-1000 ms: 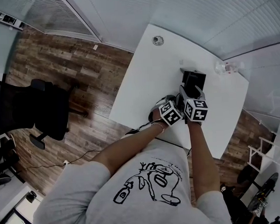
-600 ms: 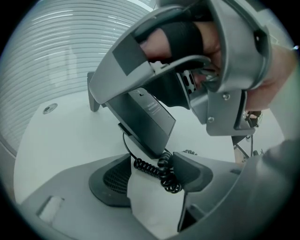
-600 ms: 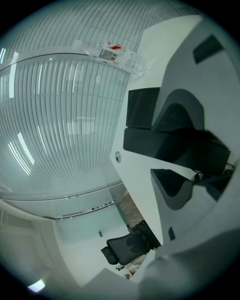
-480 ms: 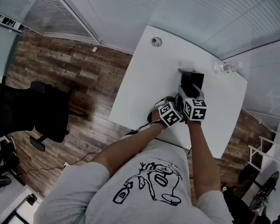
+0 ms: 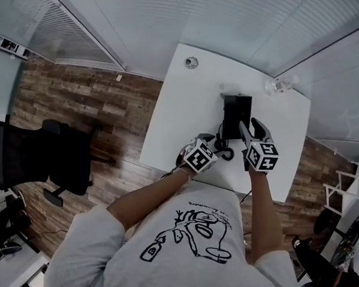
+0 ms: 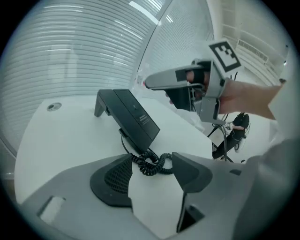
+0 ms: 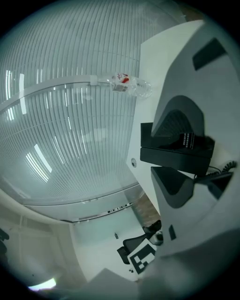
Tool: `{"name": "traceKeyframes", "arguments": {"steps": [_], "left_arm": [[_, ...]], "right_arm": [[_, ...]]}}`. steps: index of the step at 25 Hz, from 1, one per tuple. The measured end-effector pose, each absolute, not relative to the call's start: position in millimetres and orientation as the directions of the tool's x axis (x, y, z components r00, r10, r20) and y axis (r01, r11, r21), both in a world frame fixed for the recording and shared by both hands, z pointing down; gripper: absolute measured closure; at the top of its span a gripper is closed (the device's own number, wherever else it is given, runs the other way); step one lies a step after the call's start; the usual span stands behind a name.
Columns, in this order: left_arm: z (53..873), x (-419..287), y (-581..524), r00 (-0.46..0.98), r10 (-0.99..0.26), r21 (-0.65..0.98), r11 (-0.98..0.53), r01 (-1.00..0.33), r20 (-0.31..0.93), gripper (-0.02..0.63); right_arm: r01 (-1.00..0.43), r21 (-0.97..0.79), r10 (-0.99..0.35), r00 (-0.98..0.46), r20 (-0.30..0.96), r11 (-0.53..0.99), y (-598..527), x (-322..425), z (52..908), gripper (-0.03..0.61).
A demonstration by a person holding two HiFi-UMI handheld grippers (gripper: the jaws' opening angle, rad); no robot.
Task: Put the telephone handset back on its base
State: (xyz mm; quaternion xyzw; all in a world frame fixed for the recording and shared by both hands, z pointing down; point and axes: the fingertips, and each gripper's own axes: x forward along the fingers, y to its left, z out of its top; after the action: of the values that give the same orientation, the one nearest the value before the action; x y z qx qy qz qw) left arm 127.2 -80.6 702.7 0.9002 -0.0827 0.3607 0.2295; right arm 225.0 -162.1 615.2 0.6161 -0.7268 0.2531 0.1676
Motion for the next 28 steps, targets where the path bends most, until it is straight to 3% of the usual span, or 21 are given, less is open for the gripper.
{"name": "traceKeyframes", "arguments": {"steps": [7,10,19,28], "left_arm": [[588.5,112.2,-117.7,0.873,-0.153,0.354,-0.871,-0.34,0.462,0.505],[538.1,106.4,-134.0,0.905,-0.221,0.332,-0.877,-0.347,0.363,0.546],[413.1,98.5,-134.7,0.951,-0.267,0.233,-0.926,-0.298,0.156,0.562],[322.1,90.5,-118.3,0.954,-0.299,0.187,-0.936,-0.298,0.02,0.577]], "right_arm": [[-0.983,-0.152,-0.88,-0.165,0.445,0.107,-131.1,232.7,538.3,0.478],[-0.985,-0.128,-0.905,-0.16,0.394,0.119,-119.4,225.5,498.7,0.504],[-0.989,-0.029,-0.955,-0.15,0.254,0.148,-83.4,199.5,378.8,0.532],[-0.986,0.019,-0.967,-0.159,0.198,0.166,-52.2,180.6,311.9,0.548]]}}
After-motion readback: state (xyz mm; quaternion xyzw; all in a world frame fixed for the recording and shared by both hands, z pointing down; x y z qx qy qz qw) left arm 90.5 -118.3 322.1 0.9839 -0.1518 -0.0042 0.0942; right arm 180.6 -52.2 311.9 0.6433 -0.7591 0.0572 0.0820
